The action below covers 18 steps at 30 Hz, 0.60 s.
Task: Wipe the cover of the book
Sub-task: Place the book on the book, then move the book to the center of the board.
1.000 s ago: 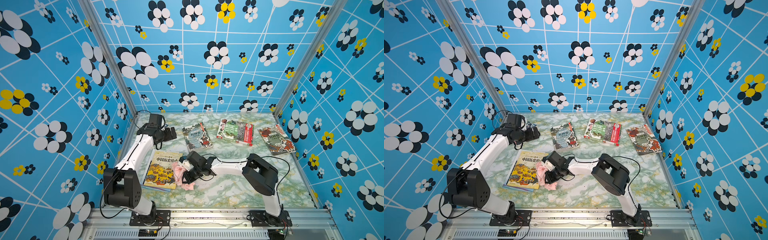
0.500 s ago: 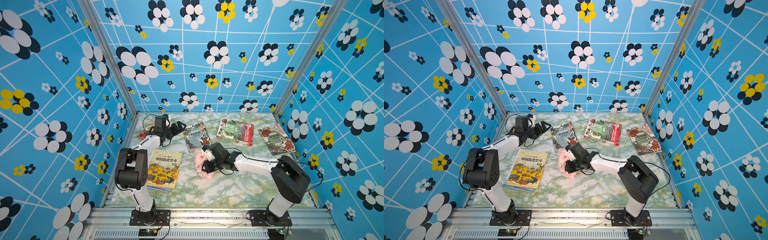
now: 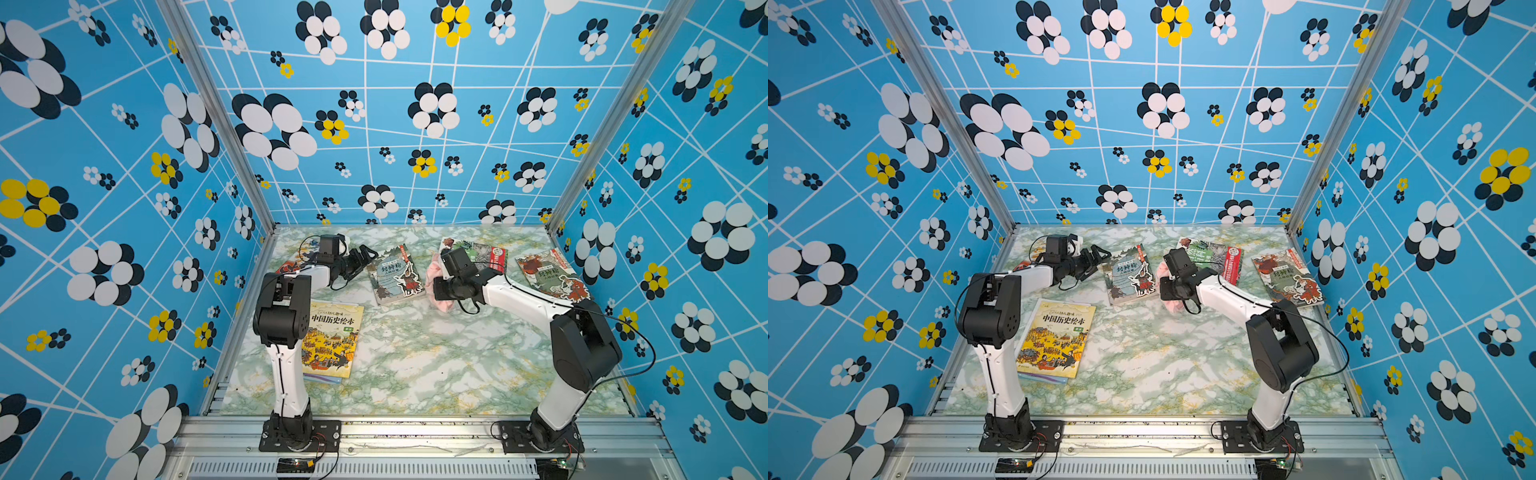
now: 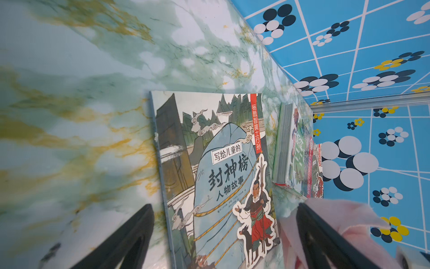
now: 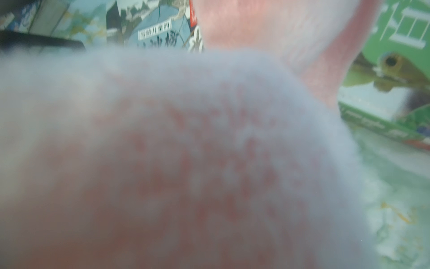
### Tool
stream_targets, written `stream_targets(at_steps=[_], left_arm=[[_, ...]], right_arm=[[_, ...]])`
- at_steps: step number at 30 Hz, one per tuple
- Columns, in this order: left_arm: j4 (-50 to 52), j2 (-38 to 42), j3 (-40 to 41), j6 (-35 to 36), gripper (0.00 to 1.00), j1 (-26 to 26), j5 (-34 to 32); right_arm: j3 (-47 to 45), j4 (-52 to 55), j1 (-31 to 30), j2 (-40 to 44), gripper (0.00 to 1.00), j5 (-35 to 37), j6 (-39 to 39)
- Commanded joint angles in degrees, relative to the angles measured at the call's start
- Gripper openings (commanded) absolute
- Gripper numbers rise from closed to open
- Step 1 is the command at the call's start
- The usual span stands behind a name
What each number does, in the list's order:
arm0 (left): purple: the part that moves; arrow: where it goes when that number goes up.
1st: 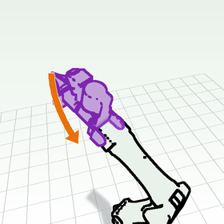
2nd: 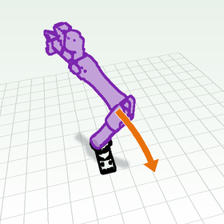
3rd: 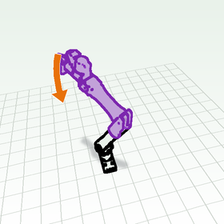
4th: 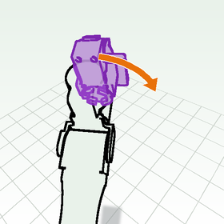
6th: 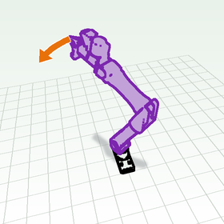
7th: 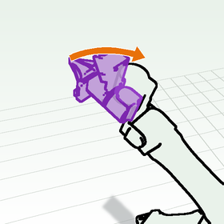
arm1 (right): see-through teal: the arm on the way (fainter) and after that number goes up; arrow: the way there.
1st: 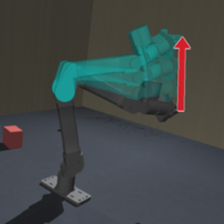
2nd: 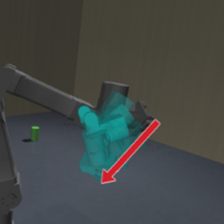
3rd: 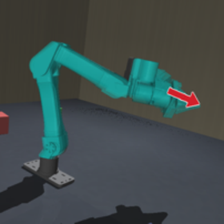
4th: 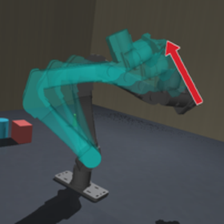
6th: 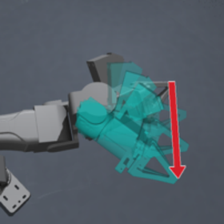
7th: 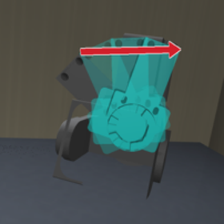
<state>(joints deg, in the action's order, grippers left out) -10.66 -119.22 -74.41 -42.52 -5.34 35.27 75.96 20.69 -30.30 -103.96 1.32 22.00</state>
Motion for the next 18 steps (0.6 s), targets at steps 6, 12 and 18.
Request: stream_targets(at_steps=[6, 12, 18], left_arm=[[1.42, -5.86, -1.51, -0.72, 0.92, 0.95, 0.80], [-4.91, -10.18, -2.87, -3.56, 0.80, 0.62, 5.52], [-9.72, -10.91, -2.64, -4.79, 0.61, -0.97, 9.17]], right_arm=[[14.82, 5.64, 0.82, -13.59, 0.00, -2.08, -4.69], [14.49, 4.52, 0.78, -17.01, 0.00, -7.36, -4.00], [9.32, 1.56, 0.74, -16.46, 0.00, -10.35, -2.99]])
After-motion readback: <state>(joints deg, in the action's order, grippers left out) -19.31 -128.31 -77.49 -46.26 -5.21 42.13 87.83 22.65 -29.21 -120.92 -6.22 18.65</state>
